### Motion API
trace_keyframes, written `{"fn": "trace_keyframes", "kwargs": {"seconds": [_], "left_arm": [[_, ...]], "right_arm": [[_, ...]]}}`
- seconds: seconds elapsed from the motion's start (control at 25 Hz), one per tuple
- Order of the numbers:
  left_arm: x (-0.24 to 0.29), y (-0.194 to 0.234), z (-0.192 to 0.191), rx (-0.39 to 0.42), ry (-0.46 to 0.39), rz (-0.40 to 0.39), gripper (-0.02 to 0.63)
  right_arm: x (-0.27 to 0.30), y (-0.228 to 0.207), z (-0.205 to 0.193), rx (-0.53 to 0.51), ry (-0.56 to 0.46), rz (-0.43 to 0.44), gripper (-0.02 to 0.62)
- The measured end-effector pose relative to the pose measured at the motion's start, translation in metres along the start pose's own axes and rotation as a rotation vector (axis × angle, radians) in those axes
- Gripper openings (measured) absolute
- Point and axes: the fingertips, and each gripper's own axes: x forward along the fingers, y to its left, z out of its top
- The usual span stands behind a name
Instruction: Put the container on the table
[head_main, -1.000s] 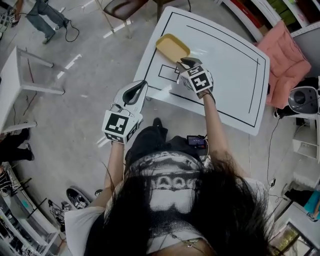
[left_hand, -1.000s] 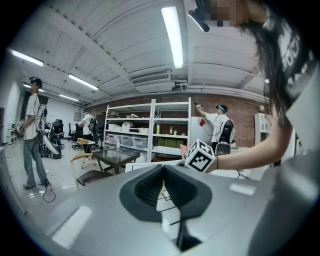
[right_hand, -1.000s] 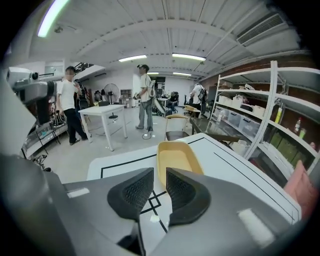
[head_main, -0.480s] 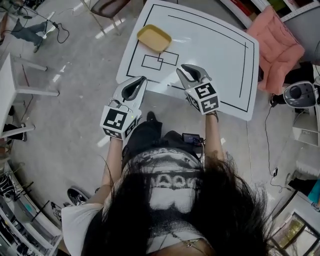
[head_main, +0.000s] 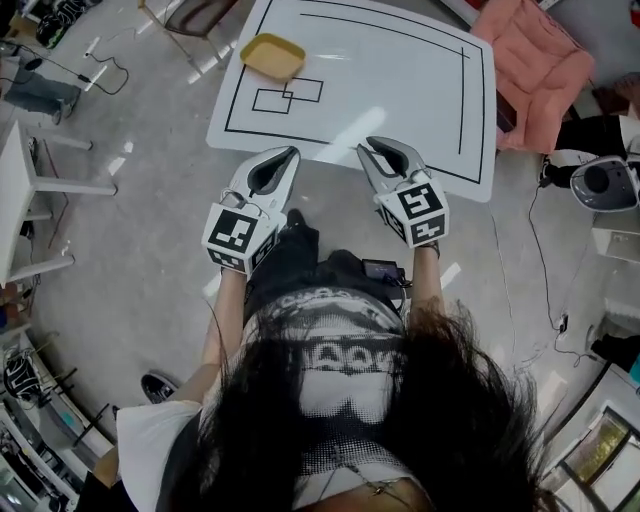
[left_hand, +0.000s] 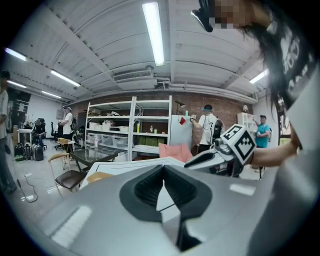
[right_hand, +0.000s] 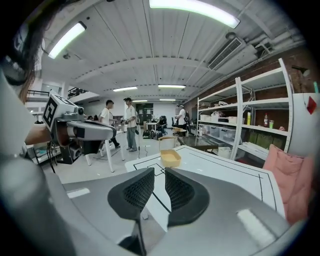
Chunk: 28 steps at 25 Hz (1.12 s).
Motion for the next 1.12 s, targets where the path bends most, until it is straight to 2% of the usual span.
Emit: {"fn": "trace_keyframes", "kwargs": {"seconds": [0.2,0.52,0.68,1.12], "left_arm": [[-0.006,-0.06,-0.008,0.008,0.012,-0.031,0.0],[-0.02,-0.126,-0.016,0.018,0.02,-0.076,0.0],[-0.025,-0.144,-0.015,0.025,0.018,-0.085,0.0],[-0.034,-0.162,-0.018,0.047,0.017,-0.105,0.0]], "right_arm": [[-0.059,0.004,-0.025,0.042,-0.033,-0.03,0.069],[-0.128,0.013,-0.046,0.055,-0.063,-0.081,0.043],[-0.15,0.014,-0.051,0.061,-0.08,-0.107,0.005],[-0.173,0.024,-0.05,-0.002,-0.094,-0.124,0.003]]}}
